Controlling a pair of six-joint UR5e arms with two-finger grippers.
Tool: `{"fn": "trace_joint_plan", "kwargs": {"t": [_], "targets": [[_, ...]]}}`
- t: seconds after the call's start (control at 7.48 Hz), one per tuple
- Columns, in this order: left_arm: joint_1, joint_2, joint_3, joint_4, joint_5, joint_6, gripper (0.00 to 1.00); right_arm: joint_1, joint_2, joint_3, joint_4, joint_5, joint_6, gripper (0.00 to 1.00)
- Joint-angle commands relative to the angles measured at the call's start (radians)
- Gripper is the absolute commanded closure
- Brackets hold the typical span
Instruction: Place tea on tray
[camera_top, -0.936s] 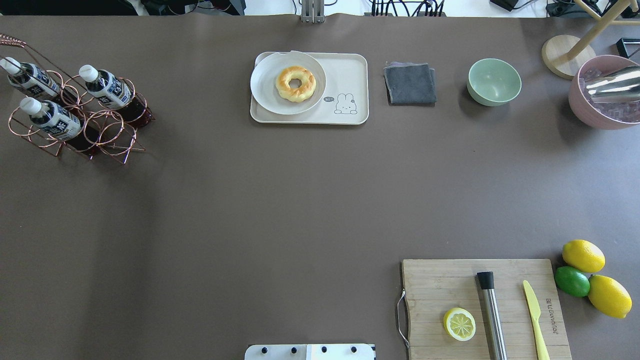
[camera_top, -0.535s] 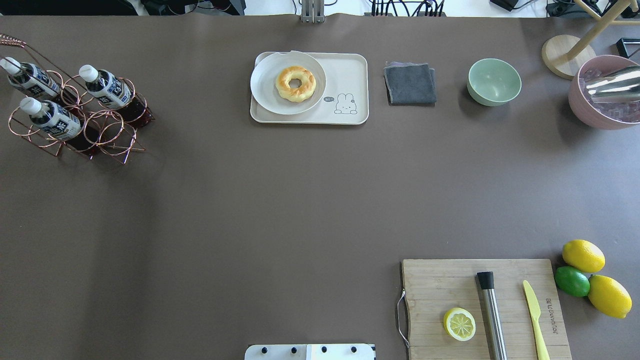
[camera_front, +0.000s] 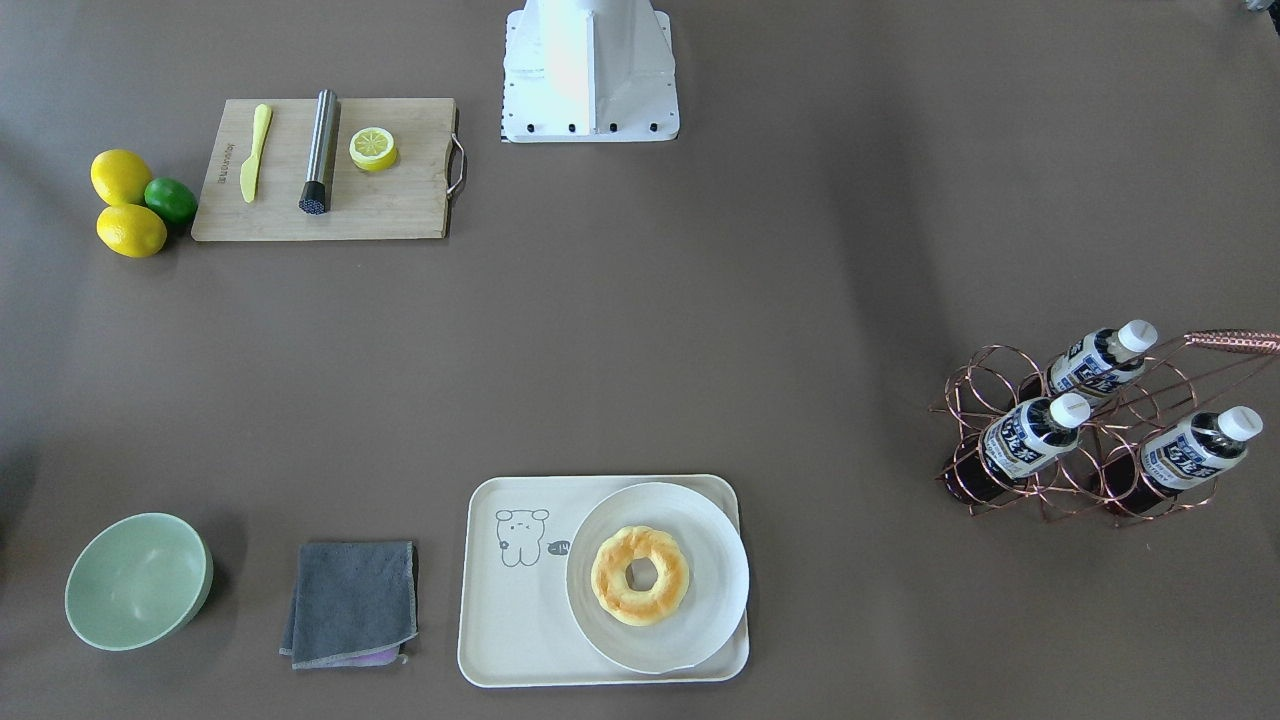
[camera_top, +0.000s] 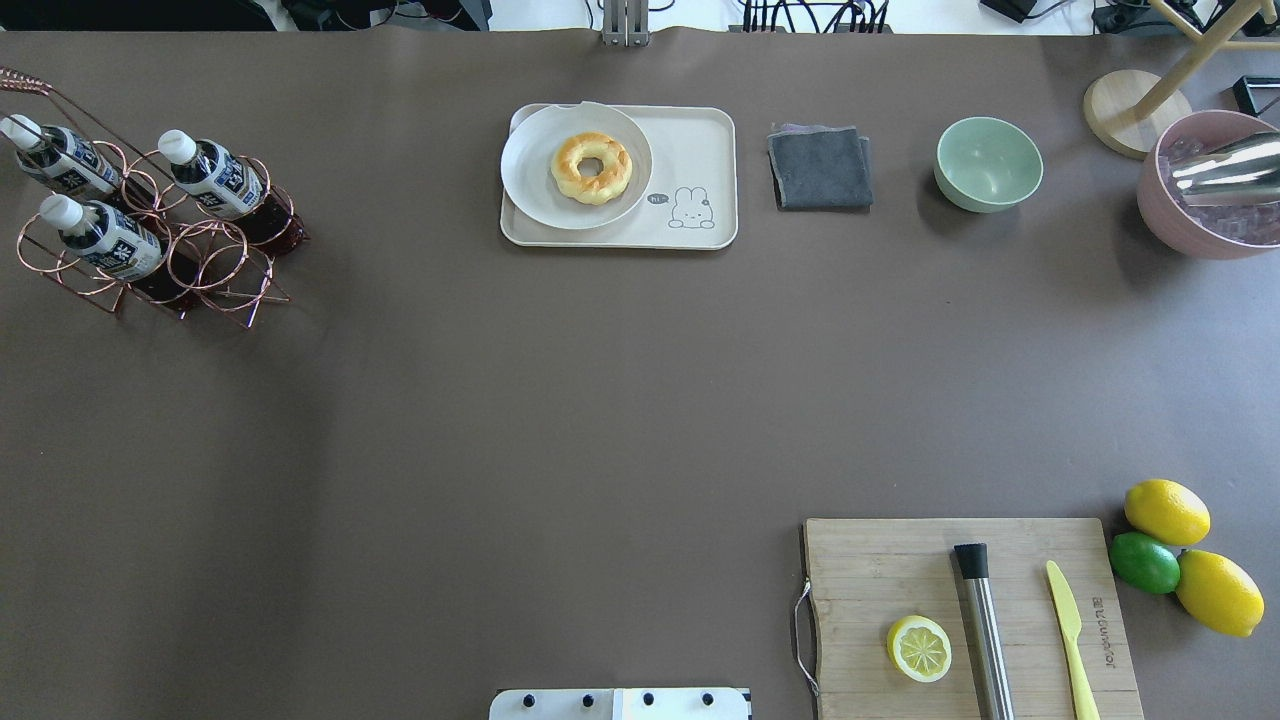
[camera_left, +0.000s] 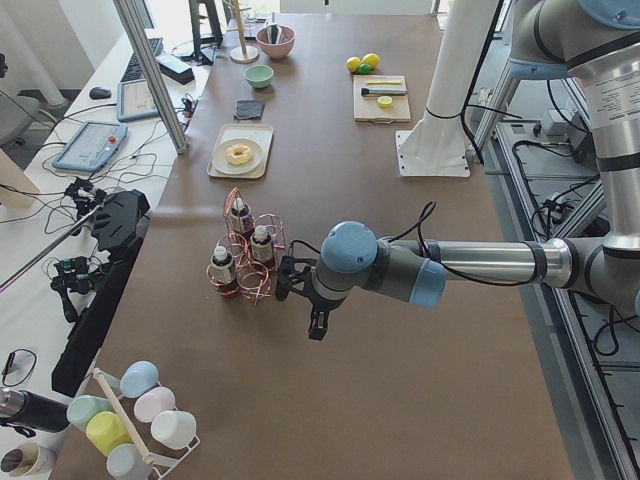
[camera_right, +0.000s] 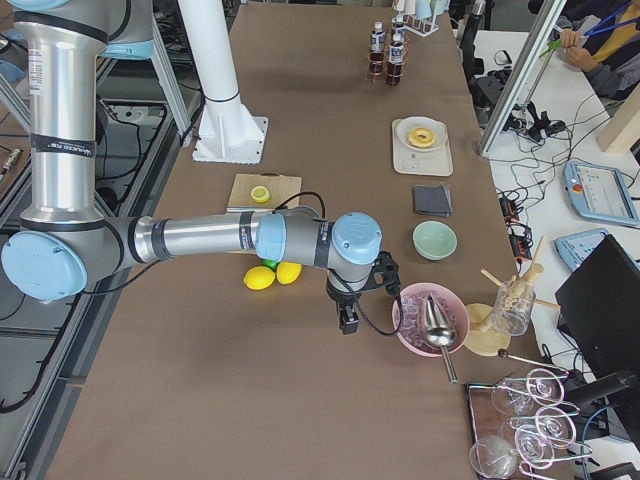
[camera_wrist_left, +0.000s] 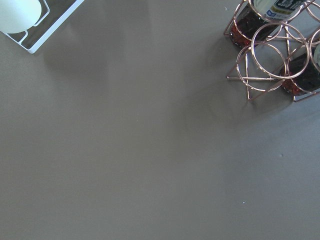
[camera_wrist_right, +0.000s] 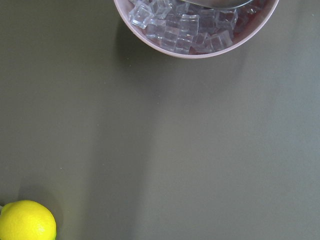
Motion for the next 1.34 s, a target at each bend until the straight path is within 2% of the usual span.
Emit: {"fn": "trace_joint_plan", "kwargs": {"t": [0.0, 0.27, 0.54, 0.94, 1.2], "targets": [[0.182, -0.071, -0.011, -0.171, 0.061, -0.312, 0.05, 0.0, -0.005, -0.008, 0.069, -0.001, 0.001, 0.0], [0.283, -0.166, -0.008, -0.184, 0.122, -0.426, 0.06, 0.0, -0.018, -0.001, 0.075, -0.001, -0.002, 0.0], [0.32, -0.245, -0.004, -0.183, 0.179, -0.454, 0.06, 0.0, -0.024, -0.001, 0.075, -0.001, -0.002, 0.0], [0.411, -0.287, 0.0, -0.184, 0.278, -0.502, 0.11, 0.0, -0.029, 0.001, 0.075, 0.0, -0.002, 0.0], [0.431, -0.309, 0.014, -0.187, 0.299, -0.495, 0.12, 0.0, -0.068, -0.001, 0.155, 0.002, 0.0, 0.0]]}}
